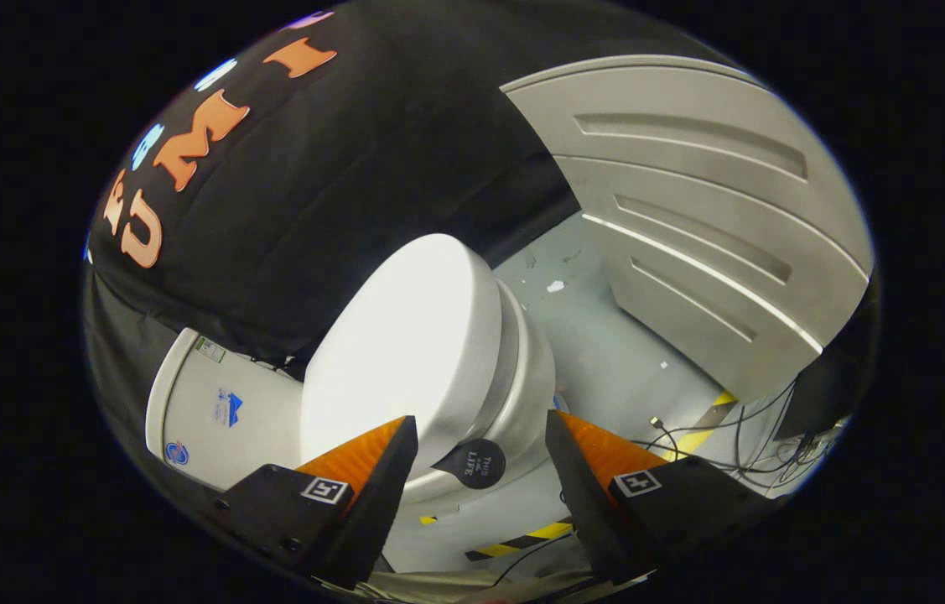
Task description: Open the toilet lid.
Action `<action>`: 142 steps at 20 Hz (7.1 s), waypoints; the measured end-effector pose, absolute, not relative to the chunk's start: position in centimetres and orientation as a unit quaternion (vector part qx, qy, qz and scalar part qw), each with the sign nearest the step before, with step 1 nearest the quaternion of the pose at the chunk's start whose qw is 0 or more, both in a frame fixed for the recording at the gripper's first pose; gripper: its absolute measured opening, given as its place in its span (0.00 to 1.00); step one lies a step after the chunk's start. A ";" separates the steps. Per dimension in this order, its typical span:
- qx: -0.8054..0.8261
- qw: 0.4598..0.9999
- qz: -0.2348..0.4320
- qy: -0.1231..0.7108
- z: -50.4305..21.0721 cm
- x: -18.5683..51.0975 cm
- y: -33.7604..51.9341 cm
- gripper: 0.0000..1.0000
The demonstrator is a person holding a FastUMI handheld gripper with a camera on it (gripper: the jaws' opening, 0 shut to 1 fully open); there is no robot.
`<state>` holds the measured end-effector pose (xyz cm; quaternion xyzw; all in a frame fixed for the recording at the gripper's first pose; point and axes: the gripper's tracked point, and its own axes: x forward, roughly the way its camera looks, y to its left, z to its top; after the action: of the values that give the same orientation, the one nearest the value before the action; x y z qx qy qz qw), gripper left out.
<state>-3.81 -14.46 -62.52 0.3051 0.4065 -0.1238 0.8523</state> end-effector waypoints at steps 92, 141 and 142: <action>0.097 0.959 0.005 0.266 -39.5 2.6 15.7 0.08; -0.042 0.970 0.048 0.236 -40.5 2.4 31.6 0.12; -0.038 0.970 0.045 0.235 -40.5 2.3 31.3 0.14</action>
<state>2.26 31.33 -40.49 -0.0379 0.2347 0.0454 0.9703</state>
